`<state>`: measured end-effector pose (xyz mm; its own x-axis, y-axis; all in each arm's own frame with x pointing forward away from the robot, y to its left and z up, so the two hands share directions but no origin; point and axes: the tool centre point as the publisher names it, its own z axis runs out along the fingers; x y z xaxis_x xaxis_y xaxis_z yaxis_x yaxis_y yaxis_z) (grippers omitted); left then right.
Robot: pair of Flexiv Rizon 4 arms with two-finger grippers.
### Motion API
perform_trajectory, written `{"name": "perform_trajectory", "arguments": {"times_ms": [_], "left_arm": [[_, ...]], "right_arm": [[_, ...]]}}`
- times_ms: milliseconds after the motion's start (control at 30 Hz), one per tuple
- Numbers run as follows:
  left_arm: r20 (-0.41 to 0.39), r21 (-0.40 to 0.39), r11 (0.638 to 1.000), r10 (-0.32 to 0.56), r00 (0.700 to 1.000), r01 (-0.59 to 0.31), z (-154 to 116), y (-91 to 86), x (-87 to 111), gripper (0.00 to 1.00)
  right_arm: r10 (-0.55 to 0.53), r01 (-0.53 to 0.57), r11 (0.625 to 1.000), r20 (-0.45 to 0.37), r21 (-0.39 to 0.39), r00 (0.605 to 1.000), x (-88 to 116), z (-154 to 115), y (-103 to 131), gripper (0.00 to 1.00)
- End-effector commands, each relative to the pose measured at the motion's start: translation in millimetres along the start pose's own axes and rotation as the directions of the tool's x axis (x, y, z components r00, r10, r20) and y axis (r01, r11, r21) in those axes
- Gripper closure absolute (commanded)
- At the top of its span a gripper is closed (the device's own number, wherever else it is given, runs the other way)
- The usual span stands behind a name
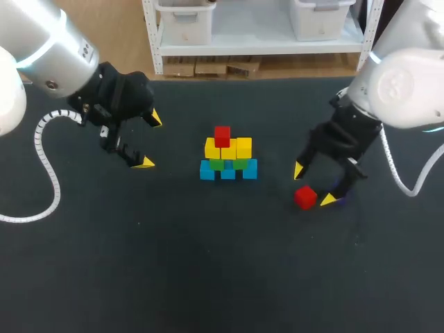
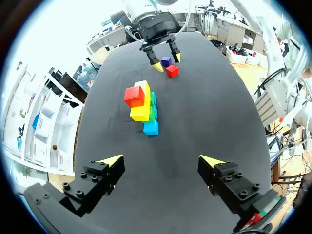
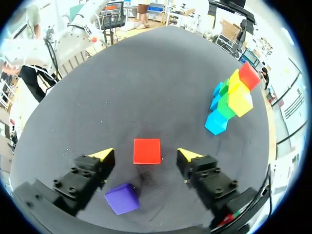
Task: Place the blue cubes, place green cubes on the blue cubes, place the yellow cubes on the green cubes, then place the red cubes on the yellow cubes, and place purple cube on the red cubes.
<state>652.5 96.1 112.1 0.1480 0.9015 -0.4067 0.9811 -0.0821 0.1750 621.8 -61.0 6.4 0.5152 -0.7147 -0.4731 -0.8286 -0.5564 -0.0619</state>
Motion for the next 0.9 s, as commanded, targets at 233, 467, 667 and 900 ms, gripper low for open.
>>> {"name": "perform_trajectory", "arguments": {"times_ms": [233,467,667,900], "left_arm": [[0.004,0.0,1.0,0.004,1.0,-0.004,0.0,0.2,1.3,0.0],[0.004,0.0,1.0,0.004,1.0,-0.004,0.0,0.2,1.3,0.0],[0.004,0.0,1.0,0.004,1.0,-0.004,0.0,0.2,1.3,0.0],[0.004,0.0,1.0,0.004,1.0,-0.004,0.0,0.2,1.3,0.0]], "right_arm": [[-0.011,0.011,1.0,0.007,-0.019,1.0,3.9,4.3,-5.1,0.54],[0.004,-0.003,1.0,0.015,-0.018,1.0,4.1,7.5,-3.5,0.71],[0.029,-0.029,1.0,0.018,-0.01,0.999,4.7,7.5,-2.1,1.0],[0.076,-0.076,0.997,0.013,0.012,0.997,5.8,0.9,-2.9,1.0]]}}
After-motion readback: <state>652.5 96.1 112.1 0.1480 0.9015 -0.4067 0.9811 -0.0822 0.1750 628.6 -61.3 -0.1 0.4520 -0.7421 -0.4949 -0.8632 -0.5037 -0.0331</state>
